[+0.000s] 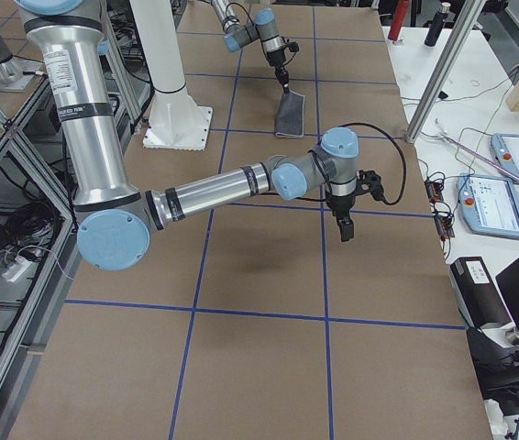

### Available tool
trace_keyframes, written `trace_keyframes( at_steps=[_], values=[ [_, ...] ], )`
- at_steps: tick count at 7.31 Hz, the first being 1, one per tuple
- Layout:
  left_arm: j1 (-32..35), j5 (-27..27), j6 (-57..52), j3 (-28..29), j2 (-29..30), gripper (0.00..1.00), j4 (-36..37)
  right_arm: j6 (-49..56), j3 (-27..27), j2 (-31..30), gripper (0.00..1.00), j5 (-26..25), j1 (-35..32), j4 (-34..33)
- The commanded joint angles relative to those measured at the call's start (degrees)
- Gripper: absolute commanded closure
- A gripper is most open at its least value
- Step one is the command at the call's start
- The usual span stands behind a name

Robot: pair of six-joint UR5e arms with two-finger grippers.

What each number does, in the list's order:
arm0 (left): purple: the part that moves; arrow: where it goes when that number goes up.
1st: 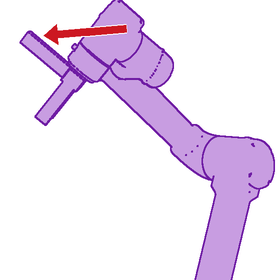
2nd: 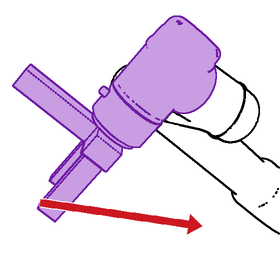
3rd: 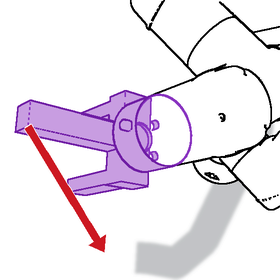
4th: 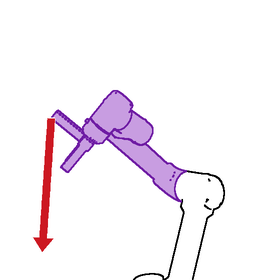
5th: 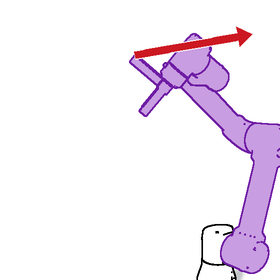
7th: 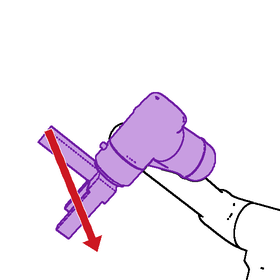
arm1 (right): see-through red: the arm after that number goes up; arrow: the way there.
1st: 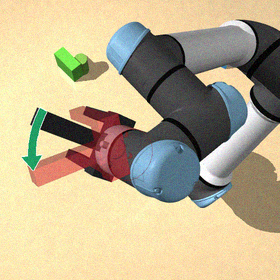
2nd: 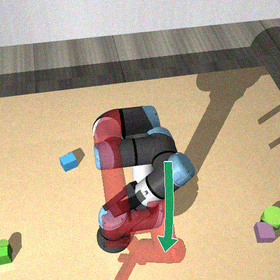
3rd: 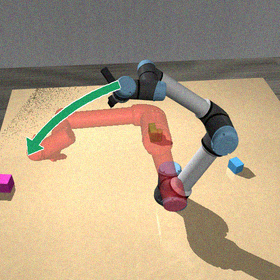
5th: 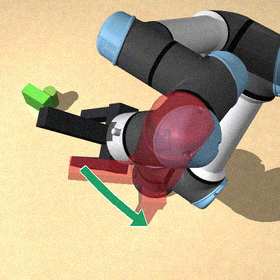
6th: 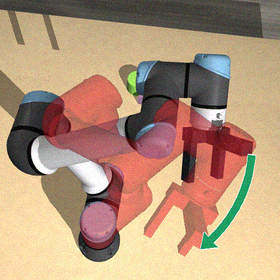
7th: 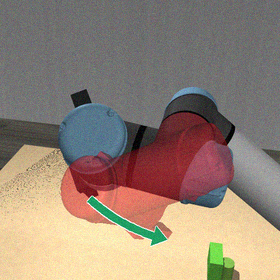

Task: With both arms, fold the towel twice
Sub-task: 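Lift the held end with the left gripper and fold it over the other end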

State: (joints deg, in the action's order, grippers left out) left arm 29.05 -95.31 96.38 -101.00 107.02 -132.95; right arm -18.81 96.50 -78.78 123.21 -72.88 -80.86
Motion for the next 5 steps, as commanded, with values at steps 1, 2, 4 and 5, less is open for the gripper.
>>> trace_keyframes(
  at_steps=[1,2,4,5],
  values=[
    [-2.58,0.12,-0.05,0.71,4.66,1.00,4.07,0.00,-0.09,-0.06,0.00,-0.07,0.02,-0.09],
    [-3.46,0.30,0.03,0.72,8.43,1.00,8.02,-0.09,-0.09,-0.14,0.00,-0.16,-0.07,-0.17],
    [-4.79,1.70,-0.14,4.91,15.12,1.00,10.78,-0.09,-0.18,-0.14,0.00,-0.16,-0.24,-0.26],
    [-5.05,1.70,-0.14,7.11,18.02,1.00,10.78,-0.26,-0.26,-0.14,0.00,-0.16,-0.33,-0.26]
  ],
)
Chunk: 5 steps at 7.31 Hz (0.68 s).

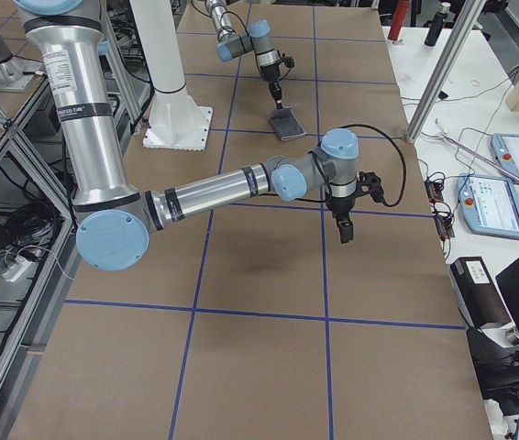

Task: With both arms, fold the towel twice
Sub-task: 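Lift the held end with the left gripper and fold it over the other end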

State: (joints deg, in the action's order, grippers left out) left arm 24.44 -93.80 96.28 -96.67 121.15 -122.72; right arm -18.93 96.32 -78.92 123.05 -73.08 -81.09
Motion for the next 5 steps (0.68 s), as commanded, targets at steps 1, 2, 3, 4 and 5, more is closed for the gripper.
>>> trace_keyframes(
  at_steps=[1,2,3,4,5],
  values=[
    [-0.44,0.19,-0.04,4.80,5.83,1.00,0.55,-0.23,-0.08,-0.01,0.00,-0.01,-0.13,-0.04],
    [-0.44,0.19,-0.04,6.39,7.41,1.00,0.55,-0.31,-0.08,-0.01,0.00,-0.01,-0.13,-0.04],
    [-0.44,0.19,-0.04,7.36,8.56,1.00,0.55,-0.32,-0.08,-0.01,0.00,-0.01,-0.13,-0.12],
    [-0.44,0.28,-0.04,8.42,9.44,1.00,0.64,-0.32,-0.08,-0.01,0.00,-0.01,-0.13,-0.04],
    [-0.44,0.37,-0.04,8.78,9.54,1.00,0.64,-0.32,-0.08,-0.01,0.00,-0.01,-0.13,-0.04]
  ],
)
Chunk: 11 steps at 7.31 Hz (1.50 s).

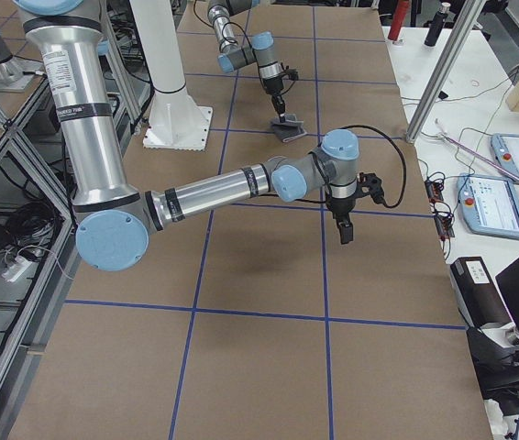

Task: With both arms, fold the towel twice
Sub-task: 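Lift the held end with the left gripper and fold it over the other end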

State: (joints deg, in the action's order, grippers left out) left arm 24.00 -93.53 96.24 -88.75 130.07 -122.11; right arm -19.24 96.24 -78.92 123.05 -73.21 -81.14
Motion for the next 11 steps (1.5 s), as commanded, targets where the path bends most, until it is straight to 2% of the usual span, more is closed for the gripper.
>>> trace_keyframes(
  at_steps=[1,2,3,4,5,6,8,9,10,11],
  values=[
    [0.00,0.10,0.00,1.04,0.62,1.00,0.03,-0.01,0.00,0.00,0.00,0.00,-0.01,0.02],
    [0.00,0.19,0.00,1.30,0.62,1.00,0.03,-0.01,0.00,0.09,0.00,0.00,-0.01,0.02],
    [0.00,1.23,0.00,2.00,1.23,0.89,0.03,-0.01,0.00,0.09,0.00,0.00,-0.01,0.02],
    [0.00,1.24,0.00,3.31,2.54,0.50,0.03,-0.01,0.00,0.17,0.00,0.00,-0.01,-0.07],
    [0.08,1.33,-0.09,3.76,2.73,0.05,0.12,-0.01,-0.09,0.17,0.00,0.00,0.08,-0.07],
    [0.26,1.33,-0.44,3.76,2.73,0.01,0.12,-0.01,-0.26,0.26,0.00,0.00,0.00,-0.07],
    [0.96,0.72,-2.19,3.33,2.73,0.00,0.82,0.08,-0.27,0.26,0.00,0.00,0.00,0.02],
    [1.22,0.54,-5.33,0.63,2.73,0.00,6.65,0.34,-0.35,0.17,0.00,0.09,-0.18,-0.07],
    [2.27,-1.90,-13.10,-4.53,2.47,0.00,14.28,0.52,-0.96,-0.17,0.00,0.44,-1.66,-0.07],
    [5.41,-6.01,-19.88,-9.63,-0.32,0.00,20.88,0.52,-0.97,-1.83,0.00,0.96,-2.89,-0.07]
  ],
)
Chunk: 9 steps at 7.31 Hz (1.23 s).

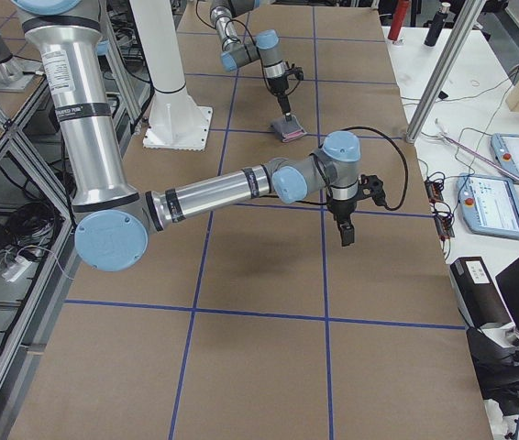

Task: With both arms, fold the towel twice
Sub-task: 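Open the left gripper and withdraw the left arm from the towel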

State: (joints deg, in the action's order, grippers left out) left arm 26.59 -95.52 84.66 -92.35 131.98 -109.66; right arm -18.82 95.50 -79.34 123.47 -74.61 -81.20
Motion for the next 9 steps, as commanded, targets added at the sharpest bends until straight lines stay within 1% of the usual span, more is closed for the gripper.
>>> trace_keyframes(
  at_steps=[1,2,3,4,5,6,7,8,9],
  values=[
    [6.60,-8.07,-15.85,-10.52,-5.38,0.00,13.71,0.19,-0.23,-3.78,0.00,1.50,-3.68,-0.01],
    [10.38,-11.06,-24.98,-14.65,-8.72,0.00,18.64,0.97,-0.05,-6.33,0.00,3.86,-5.70,-0.01],
    [14.59,-13.27,-33.86,-17.48,-11.80,0.00,22.78,6.98,-0.23,-8.53,0.00,4.93,-7.99,-0.27],
    [19.86,-16.60,-42.21,-18.20,-14.09,0.00,25.26,12.61,-0.49,-10.38,0.00,5.02,-10.36,-1.93],
    [25.65,-20.29,-52.48,-18.13,-17.77,0.00,25.37,19.98,-0.49,-10.92,0.00,4.94,-12.82,-6.73],
    [32.06,-23.45,-62.41,-17.69,-21.46,0.00,25.54,28.49,0.03,-10.31,0.00,4.24,-14.85,-14.70],
    [37.52,-25.75,-69.12,-17.51,-24.98,0.00,25.63,35.62,0.30,-9.96,0.00,3.89,-17.22,-20.00],
    [43.14,-28.64,-74.50,-16.12,-28.15,0.00,25.46,37.61,0.30,-11.43,0.00,3.97,-19.50,-21.27],
    [48.25,-31.98,-81.51,-13.32,-30.61,0.00,25.46,36.93,-0.22,-12.15,0.00,4.14,-19.52,-21.02]
  ],
)
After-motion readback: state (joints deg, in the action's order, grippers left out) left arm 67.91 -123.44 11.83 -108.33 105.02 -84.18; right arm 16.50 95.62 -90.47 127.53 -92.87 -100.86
